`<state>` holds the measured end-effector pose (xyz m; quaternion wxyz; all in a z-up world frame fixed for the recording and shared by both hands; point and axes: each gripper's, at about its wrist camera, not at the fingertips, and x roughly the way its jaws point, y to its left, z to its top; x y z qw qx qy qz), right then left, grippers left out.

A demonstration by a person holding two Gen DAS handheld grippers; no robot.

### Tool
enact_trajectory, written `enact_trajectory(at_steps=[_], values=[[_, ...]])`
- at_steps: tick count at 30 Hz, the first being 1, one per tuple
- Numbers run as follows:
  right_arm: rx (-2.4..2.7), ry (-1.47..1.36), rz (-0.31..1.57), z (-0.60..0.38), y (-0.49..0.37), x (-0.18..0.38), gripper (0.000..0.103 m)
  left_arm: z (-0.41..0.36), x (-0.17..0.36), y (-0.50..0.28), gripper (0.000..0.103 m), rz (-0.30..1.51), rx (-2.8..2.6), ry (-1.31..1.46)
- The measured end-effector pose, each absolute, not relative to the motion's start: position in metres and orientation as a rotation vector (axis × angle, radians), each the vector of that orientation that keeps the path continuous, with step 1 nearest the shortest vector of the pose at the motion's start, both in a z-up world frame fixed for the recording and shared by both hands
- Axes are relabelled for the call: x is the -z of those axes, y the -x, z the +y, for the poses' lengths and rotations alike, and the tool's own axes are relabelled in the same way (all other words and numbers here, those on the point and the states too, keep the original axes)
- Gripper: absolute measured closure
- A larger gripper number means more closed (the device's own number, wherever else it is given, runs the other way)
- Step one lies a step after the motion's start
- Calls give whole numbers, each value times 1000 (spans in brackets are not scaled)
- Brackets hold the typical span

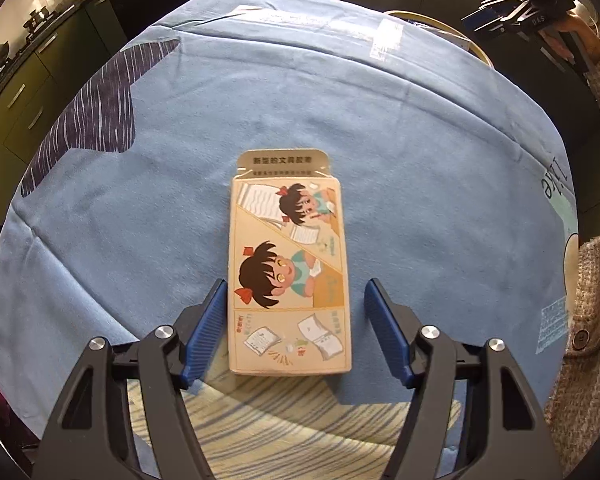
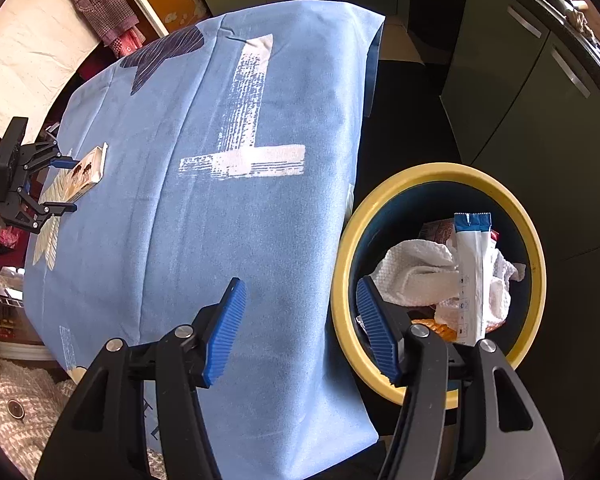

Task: Collect trash
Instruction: 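Grasp the cartoon-printed paper box with the left gripper, then carry the paper box over the bin and open the left gripper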

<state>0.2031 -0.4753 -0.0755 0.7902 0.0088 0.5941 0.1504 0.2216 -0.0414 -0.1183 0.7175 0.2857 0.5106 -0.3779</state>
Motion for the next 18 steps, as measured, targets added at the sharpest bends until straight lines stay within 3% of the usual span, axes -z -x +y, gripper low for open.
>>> enact_trajectory(at_steps=[9,13,18], values=[[-349,-31,1263,-483,-192,76,45,-50,119,-207,37,1169,684,-517],[-358,-34,1256,-488,-182,75,44,-55,118,-202,45,1179,626,-482],[-357,-50,1244,-498,-173,73,44,-58,116,-189,48,1156,575,-451]])
